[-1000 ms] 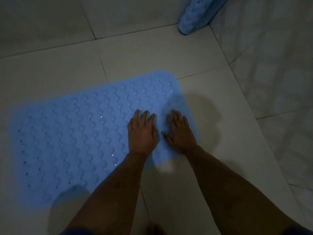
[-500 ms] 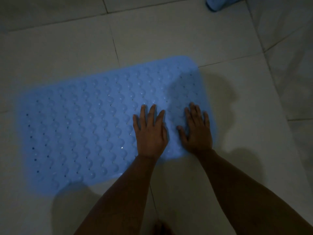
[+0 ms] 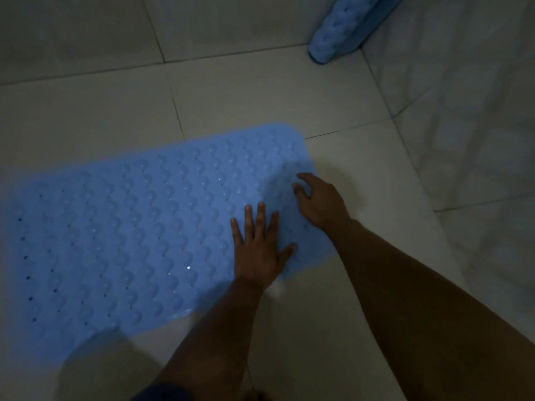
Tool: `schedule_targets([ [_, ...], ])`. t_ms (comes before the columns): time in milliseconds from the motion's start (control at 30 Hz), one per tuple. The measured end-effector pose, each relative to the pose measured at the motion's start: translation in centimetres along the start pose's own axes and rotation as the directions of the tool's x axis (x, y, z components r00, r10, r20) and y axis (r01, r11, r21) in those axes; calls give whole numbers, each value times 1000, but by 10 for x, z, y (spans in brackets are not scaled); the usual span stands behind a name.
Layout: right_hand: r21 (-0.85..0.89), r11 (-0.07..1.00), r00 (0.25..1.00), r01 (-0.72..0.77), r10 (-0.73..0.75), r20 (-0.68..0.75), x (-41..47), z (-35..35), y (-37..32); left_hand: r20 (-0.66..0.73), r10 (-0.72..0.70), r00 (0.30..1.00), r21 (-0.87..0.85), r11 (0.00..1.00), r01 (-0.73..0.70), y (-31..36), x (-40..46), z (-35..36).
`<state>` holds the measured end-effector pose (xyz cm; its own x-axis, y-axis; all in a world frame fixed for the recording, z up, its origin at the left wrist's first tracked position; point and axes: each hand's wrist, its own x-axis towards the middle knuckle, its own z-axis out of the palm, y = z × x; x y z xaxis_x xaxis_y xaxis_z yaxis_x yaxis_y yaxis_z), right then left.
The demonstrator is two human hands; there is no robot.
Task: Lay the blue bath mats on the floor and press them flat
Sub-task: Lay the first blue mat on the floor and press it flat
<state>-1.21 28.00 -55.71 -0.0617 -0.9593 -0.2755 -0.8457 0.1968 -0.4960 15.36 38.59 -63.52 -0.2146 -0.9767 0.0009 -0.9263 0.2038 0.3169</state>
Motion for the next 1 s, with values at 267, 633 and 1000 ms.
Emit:
schedule_targets([
  [267, -139, 977, 944, 162, -194, -267, -25, 44, 30, -30, 25, 999, 26, 999, -24, -4, -4, 10],
  [633, -130, 990, 954, 60, -95, -285, -48, 18, 18, 131, 17, 991, -100, 995, -4, -3, 3, -8],
  [1000, -173, 950, 965, 262, -261, 26, -86, 95, -91, -106, -212, 972, -111, 974, 200, -99, -47, -90],
])
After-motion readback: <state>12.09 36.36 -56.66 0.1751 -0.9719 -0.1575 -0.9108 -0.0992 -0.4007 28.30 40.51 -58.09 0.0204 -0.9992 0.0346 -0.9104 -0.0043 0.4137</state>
